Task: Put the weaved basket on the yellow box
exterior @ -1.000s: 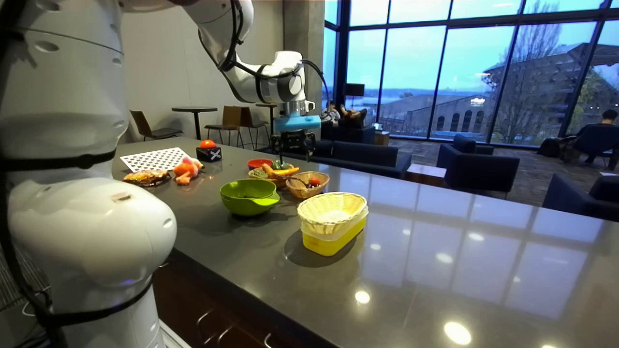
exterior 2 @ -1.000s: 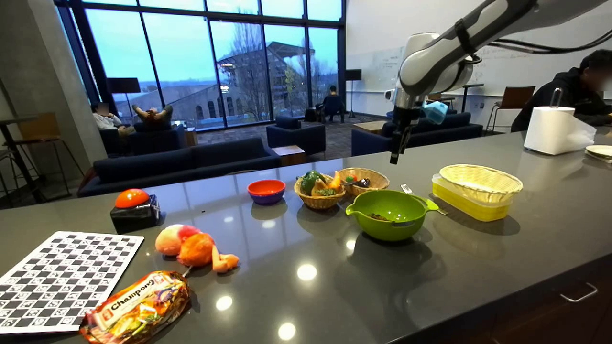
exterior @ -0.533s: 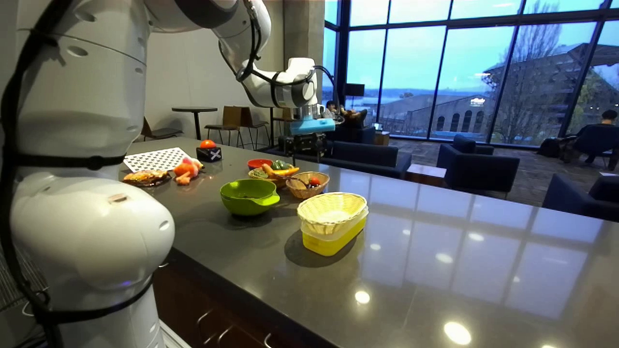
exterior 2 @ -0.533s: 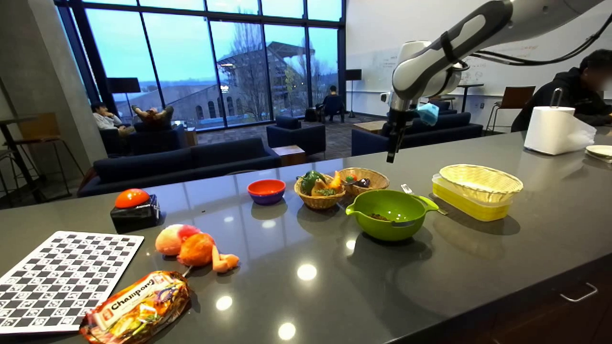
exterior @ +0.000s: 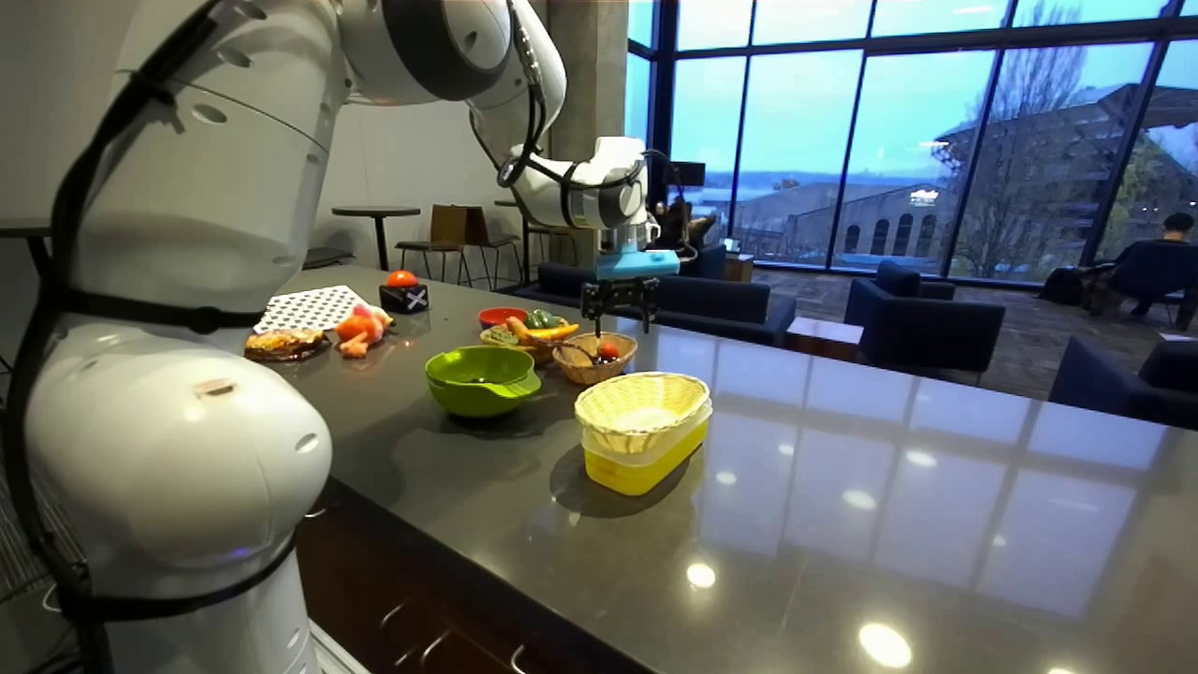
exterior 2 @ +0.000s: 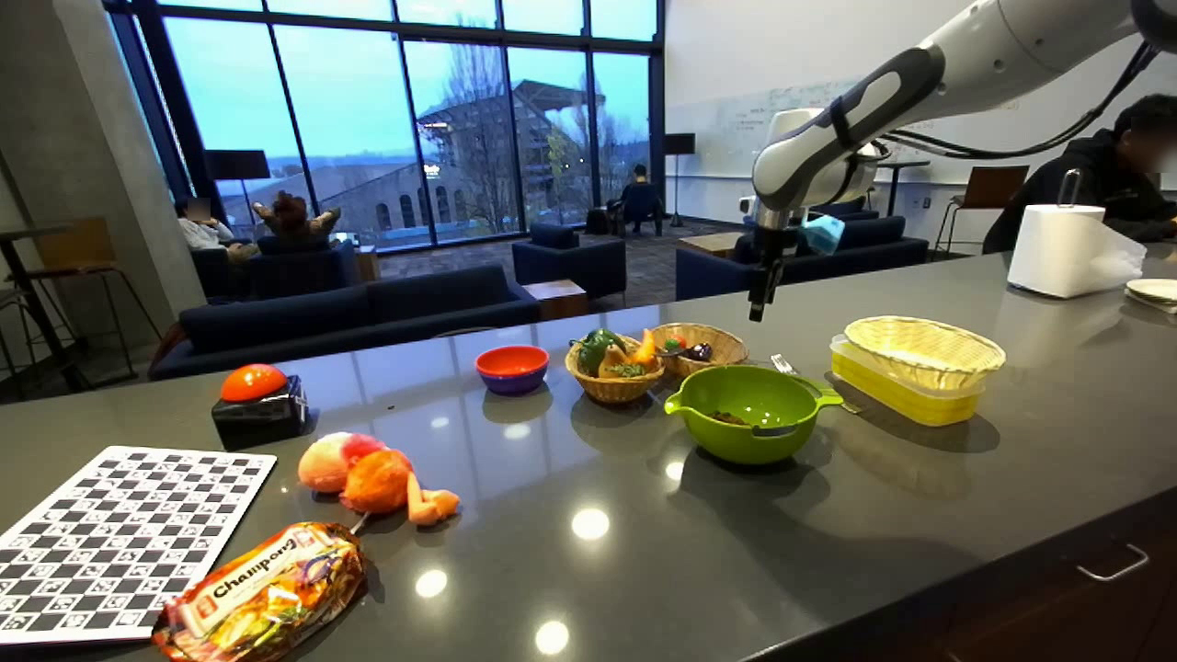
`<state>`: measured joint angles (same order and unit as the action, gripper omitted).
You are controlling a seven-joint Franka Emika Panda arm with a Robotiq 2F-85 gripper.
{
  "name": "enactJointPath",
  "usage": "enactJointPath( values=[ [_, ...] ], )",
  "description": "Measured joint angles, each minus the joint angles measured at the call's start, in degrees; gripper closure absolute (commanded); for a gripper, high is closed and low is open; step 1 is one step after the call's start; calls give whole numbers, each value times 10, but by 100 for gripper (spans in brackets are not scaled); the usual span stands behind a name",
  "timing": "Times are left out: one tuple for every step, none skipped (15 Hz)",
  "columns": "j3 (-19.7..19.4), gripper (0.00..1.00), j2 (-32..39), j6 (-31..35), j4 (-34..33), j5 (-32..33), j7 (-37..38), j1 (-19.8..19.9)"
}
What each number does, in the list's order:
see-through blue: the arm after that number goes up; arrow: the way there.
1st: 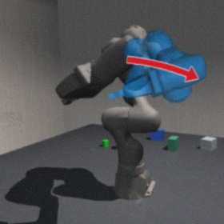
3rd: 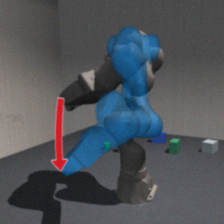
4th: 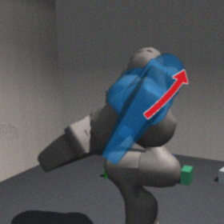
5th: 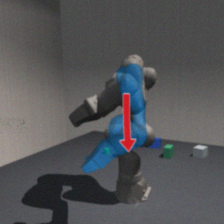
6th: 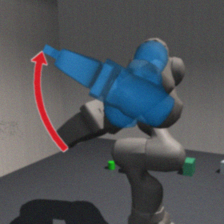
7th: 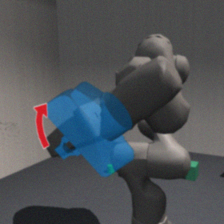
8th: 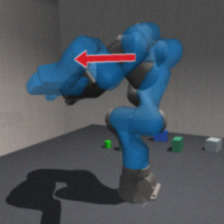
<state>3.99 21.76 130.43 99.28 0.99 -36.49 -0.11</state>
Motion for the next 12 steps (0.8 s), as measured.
enactJointPath(
  values=[
    [1, 0, 8, -4, -8, 0, 0, 0],
    [2, 0, 15, -8, -15, 0, 0, 0],
    [4, 0, 21, -13, -22, 1, 0, -1],
    [7, 0, 27, -19, -28, 2, 0, -1],
    [10, 0, 32, -25, -34, 5, 0, -3],
    [12, 0, 37, -29, -39, 10, 0, -5],
    [14, 0, 41, -33, -44, 17, 0, -8],
    [16, 0, 45, -35, -48, 23, 0, -11],
    [18, 0, 48, -38, -52, 28, 0, -14],
    [20, 0, 52, -42, -56, 31, -1, -16],
    [21, 0, 57, -46, -60, 34, -3, -16],
    [22, 0, 61, -49, -64, 34, -5, -16]
  ],
)
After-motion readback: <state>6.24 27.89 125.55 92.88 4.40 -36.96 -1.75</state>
